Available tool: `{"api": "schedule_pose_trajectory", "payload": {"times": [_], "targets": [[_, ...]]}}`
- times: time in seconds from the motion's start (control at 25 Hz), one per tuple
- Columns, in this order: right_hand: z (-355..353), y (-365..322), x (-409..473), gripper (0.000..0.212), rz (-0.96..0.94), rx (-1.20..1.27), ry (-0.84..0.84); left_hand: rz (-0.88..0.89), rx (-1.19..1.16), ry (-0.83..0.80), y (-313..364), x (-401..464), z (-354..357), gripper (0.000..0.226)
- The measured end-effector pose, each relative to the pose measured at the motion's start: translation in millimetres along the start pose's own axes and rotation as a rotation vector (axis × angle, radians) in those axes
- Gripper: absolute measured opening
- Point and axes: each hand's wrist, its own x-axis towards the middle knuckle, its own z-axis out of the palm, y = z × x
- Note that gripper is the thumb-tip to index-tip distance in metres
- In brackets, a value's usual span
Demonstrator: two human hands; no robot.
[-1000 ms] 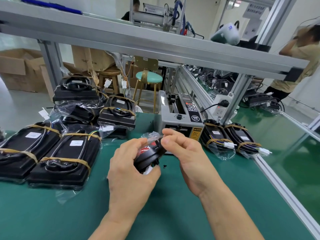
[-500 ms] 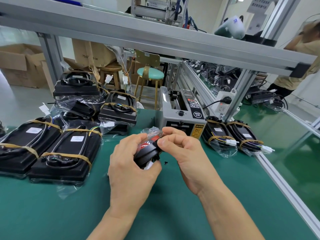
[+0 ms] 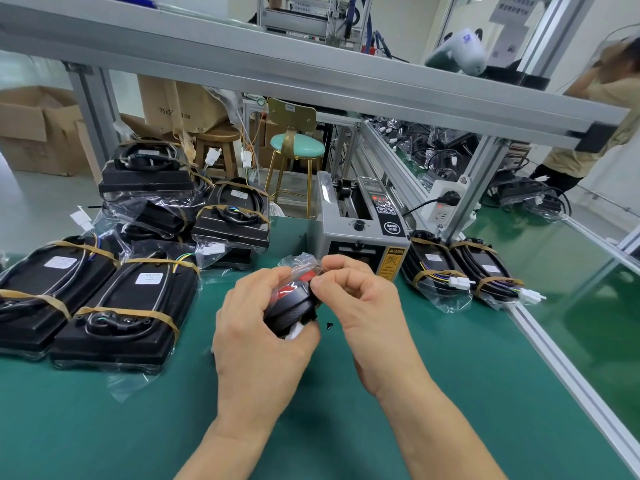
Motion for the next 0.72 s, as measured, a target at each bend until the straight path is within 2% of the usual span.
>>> {"api": "schedule_pose_trajectory", "payload": {"times": [0.4, 0.48, 0.56, 0.72], "targets": [[-1.5, -3.1, 1.2, 0.023, -0.017, -0.091, 0.011, -0.012, -0.008, -0.011, -0.1, 1.0, -0.4, 0.053], [-1.4, 1.5, 0.7, 0.019, 0.016, -0.012, 0.059, -0.007, -0.006, -0.012, 1.7, 0.5, -0.5, 0.050], [-0.8, 3.4, 2.8, 0.025, 0.076, 0.123, 0.072, -0.002, -0.010, -0.006, 3.8, -0.3, -1.5, 0.051], [4.8, 7.0, 6.3, 0.029, 0.055, 0.050, 0.026, -0.004, -0.032, 0.000, -3.7, 2.6, -4.5, 0.053]]}}
